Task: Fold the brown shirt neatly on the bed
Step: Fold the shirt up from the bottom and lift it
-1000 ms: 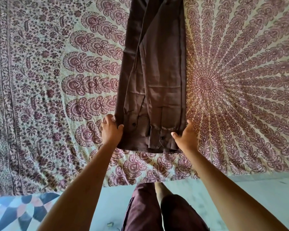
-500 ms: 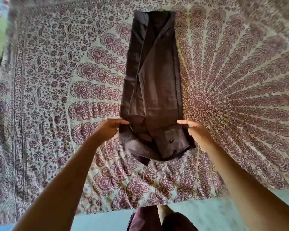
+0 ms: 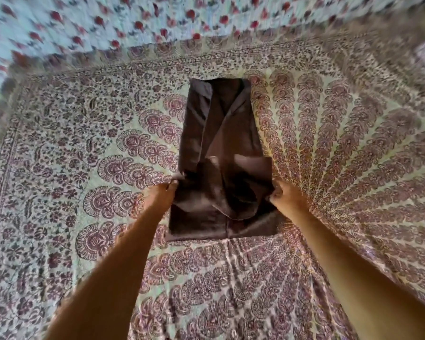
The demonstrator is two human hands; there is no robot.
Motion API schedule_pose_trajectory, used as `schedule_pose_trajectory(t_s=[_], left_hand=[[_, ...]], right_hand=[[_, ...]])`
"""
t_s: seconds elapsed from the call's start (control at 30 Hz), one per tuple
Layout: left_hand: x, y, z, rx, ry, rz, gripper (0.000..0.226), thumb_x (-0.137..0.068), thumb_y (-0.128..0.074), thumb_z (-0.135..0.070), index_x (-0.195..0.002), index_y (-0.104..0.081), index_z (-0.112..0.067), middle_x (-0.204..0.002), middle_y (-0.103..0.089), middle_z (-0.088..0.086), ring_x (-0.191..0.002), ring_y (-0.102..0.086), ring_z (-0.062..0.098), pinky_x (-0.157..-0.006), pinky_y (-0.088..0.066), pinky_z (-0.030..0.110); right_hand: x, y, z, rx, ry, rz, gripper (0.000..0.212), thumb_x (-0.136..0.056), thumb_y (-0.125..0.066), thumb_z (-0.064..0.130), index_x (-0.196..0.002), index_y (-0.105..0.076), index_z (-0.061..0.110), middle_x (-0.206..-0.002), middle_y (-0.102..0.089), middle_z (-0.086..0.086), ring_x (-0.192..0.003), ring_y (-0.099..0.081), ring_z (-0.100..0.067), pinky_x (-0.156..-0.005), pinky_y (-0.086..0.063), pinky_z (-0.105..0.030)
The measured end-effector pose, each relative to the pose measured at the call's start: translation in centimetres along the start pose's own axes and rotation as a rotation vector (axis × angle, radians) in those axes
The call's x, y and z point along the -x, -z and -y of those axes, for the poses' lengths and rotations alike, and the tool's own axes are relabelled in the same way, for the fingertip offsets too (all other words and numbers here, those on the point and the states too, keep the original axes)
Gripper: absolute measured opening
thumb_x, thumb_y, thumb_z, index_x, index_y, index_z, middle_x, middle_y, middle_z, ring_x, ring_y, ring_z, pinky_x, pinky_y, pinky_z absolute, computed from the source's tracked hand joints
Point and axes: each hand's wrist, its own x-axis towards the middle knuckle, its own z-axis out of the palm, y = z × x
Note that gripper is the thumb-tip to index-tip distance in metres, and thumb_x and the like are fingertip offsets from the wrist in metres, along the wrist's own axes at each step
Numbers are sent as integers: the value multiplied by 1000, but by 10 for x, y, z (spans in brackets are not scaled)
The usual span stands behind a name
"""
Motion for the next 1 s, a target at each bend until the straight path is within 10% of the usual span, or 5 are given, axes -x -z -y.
schedule_pose_trajectory(t_s=[0.13, 0.27, 0.53, 0.67, 1.0], left_hand=[[-10, -11, -4, -30, -63, -20, 41, -83, -64, -22, -121, -54, -11, -107, -62, 17, -98, -59, 33, -88, -49, 47], [-20, -14, -3, 191, -44, -40, 48, -79, -69, -9, -123, -51, -12, -106, -64, 9, -95, -63, 27, -87, -52, 45], [-32, -20, -1, 289, -8, -121, 17, -83, -67, -13, -98, -65, -6, -94, -67, 22, -89, -64, 36, -83, -53, 49], [-36, -14, -5, 378, 4, -103, 11, -81, -68, -21, -74, -61, -17, -81, -62, 12, -77, -55, 20, -75, -46, 38], [-36, -17, -16, 289, 119, -213, 27, -87, -63, -27, -103, -64, -6, -101, -67, 22, -96, -63, 35, -82, -50, 43]], right_hand=[[-26, -19, -6, 112, -64, -91, 53, -81, -67, 39, -124, -53, 13, -123, -50, -14, -110, -54, -30, -89, -42, -34], [-45, -26, -3, -365, -79, -15, 55, -81, -69, 22, -129, -45, 10, -126, -55, -10, -116, -53, -26, -89, -42, -27], [-60, -25, -6, 125, 439, -132, 35, -72, -78, 26, -97, -63, 8, -96, -61, -8, -92, -58, -22, -78, -45, -34], [-71, -14, 12, -371, 144, -144, 7, -88, -60, 12, -84, -55, 9, -68, -53, 4, -56, -52, 7, -53, -36, -11], [-74, -39, 1, -147, -142, -320, 46, -90, -55, 36, -115, -50, -2, -113, -57, -21, -103, -56, -36, -76, -41, -35]])
